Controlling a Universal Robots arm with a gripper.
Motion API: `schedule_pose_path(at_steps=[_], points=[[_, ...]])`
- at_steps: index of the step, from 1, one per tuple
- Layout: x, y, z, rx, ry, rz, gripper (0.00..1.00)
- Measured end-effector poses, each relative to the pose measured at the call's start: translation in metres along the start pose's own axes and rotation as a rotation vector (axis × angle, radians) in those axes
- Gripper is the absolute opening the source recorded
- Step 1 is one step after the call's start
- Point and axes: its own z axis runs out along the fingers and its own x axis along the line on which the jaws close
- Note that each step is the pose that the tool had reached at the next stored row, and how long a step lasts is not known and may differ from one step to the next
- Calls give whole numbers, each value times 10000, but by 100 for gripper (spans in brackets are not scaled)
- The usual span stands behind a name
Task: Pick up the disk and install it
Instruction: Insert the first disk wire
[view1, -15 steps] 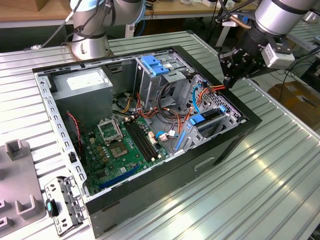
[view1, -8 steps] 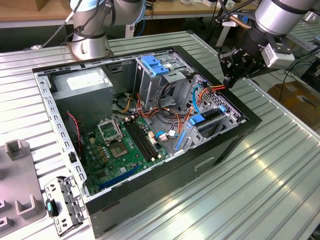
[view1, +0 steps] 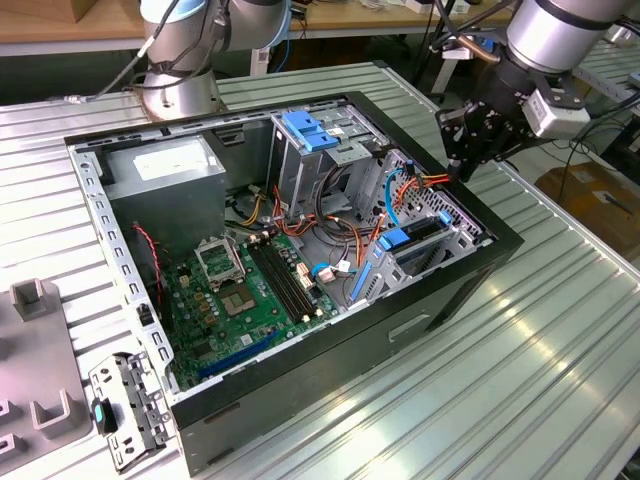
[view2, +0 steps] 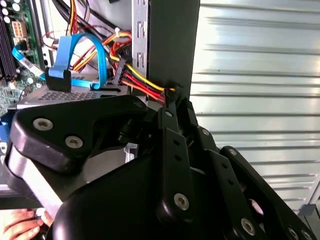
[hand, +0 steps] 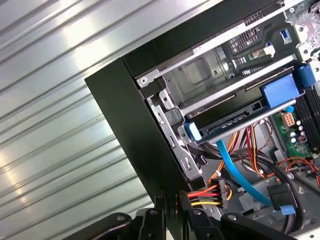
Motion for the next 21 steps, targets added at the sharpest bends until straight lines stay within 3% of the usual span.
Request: schedule_pose_path(at_steps=[1, 4, 5, 6, 7, 8, 13, 18, 21], points=[[0, 0, 4, -48, 24, -6, 24], [0, 2, 13, -53, 24, -7, 23], [0, 2, 14, -53, 23, -7, 16], [1, 0, -2, -50, 22, -6, 16], [5, -10, -69, -50, 22, -6, 16], [5, -12, -81, -51, 24, -6, 16], [3, -11, -83, -52, 24, -6, 16], [-77, 30, -93, -52, 26, 9, 16], [-94, 39, -94, -74, 78, 402, 16]])
